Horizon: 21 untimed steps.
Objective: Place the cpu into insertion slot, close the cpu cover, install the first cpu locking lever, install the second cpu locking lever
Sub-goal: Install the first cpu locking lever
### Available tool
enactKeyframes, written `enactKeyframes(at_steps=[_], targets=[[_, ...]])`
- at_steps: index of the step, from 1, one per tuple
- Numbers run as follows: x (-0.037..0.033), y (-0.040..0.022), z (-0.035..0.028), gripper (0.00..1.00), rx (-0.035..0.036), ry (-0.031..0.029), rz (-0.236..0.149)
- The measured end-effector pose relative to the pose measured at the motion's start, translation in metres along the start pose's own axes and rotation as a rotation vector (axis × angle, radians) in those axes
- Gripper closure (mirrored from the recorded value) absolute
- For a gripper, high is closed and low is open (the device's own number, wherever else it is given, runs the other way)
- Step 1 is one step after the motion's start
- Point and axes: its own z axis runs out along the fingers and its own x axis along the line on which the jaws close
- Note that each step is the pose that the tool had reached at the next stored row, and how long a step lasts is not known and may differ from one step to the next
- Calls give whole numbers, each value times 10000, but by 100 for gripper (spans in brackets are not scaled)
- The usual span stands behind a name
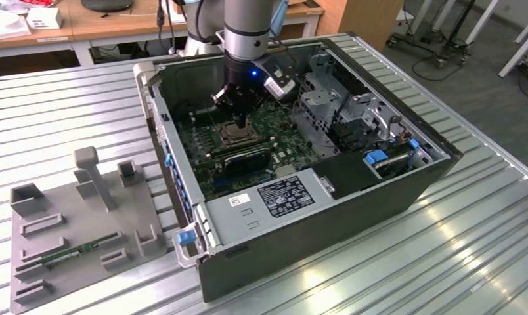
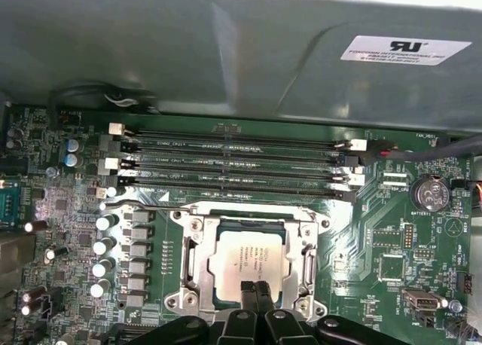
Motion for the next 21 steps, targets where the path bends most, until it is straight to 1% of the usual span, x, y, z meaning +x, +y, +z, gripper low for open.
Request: enactKeyframes(at_steps=[12,21], targets=[[58,3,0,89,0,0,-1],[60,3,-11,89,2,1,-1]])
